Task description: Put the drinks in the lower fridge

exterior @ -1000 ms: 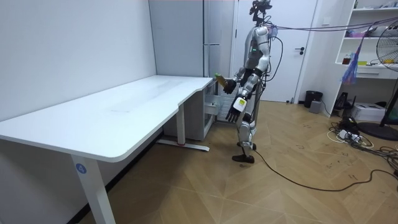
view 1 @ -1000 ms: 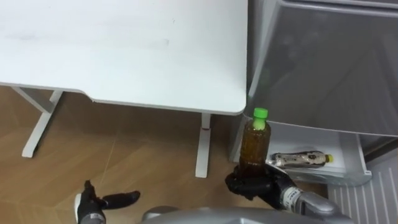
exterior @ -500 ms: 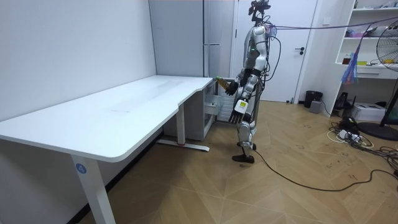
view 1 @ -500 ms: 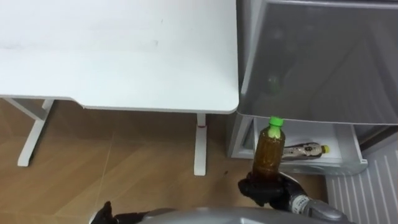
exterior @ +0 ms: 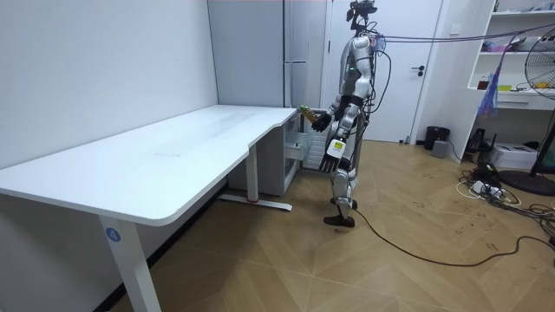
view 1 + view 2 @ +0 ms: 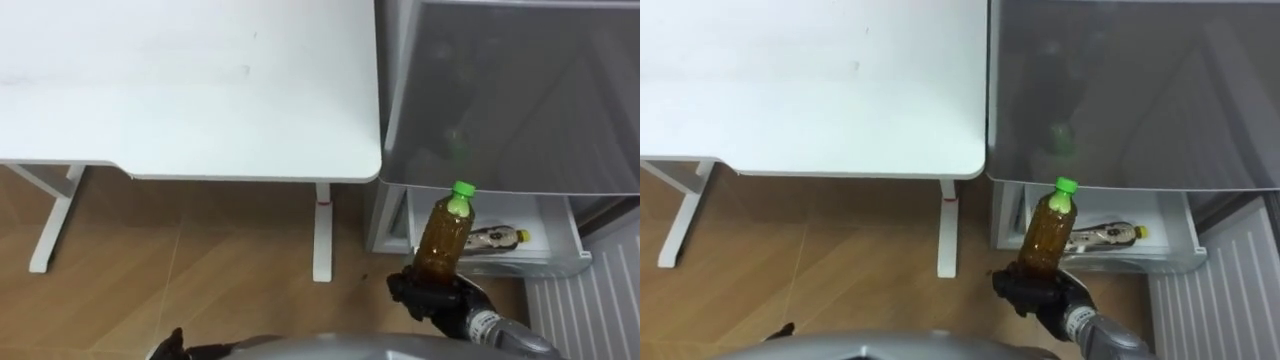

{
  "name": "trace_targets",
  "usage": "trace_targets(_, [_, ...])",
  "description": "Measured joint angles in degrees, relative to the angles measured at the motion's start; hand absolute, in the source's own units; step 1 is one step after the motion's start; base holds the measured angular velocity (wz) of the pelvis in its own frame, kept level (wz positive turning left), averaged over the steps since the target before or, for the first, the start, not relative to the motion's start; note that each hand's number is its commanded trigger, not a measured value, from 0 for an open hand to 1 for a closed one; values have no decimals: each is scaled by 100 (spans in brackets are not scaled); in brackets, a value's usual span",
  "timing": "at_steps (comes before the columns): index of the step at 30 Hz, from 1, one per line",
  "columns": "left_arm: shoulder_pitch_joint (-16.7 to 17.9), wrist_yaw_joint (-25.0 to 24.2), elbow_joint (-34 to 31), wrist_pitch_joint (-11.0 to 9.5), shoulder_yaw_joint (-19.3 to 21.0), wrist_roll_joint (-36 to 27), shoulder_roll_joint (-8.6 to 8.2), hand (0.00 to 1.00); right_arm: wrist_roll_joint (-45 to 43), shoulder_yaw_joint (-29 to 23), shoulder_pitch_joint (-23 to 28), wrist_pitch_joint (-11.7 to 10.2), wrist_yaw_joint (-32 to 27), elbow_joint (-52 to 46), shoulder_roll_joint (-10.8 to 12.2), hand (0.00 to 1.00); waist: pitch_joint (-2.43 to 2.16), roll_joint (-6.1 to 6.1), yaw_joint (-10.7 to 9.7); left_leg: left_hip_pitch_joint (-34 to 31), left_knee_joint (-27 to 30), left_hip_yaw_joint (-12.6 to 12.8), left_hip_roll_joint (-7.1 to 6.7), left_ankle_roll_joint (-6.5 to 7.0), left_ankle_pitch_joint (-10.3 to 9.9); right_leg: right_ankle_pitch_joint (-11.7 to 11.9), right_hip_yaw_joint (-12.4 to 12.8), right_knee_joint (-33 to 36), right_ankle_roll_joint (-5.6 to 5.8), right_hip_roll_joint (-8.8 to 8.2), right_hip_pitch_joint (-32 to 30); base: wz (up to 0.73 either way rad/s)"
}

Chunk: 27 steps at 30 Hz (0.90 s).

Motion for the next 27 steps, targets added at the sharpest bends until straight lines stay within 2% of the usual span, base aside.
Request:
trace_targets(7, [18,43,-2,-2,-4,-6,-22,0,1410,-112,-152,-17,-300,-4,39,100,-15,52,-4,-40,2,10,-1,1,-1,0,25,2,0,2,-47,0])
trace_targets(16, [62,58,104,8,-9,159,-72,0,3258,-114,-152,-99,-634,-3,35,100,6,103,-1,-35,2,4,-4,1,-1,0,17,0,0,3,-38,0])
trace_targets(21, [198,56,216,168,-37,398,-73,0,4232,-98,-121,-162,-696,-4,33,100,6,110,11,-28,8,2,-4,1,-2,0,17,1,0,4,-29,0])
trace_targets(24, [290,47,224,339,-98,402,-73,0,4644,-96,-116,-200,-706,-4,43,100,5,116,15,-31,9,2,-4,0,-3,0,16,0,0,4,-33,0])
trace_targets(27, [352,-6,226,418,-113,623,-106,0,4851,-100,-116,-280,-725,-4,44,100,1,132,23,-34,16,0,-4,0,-3,0,11,0,0,4,-29,0])
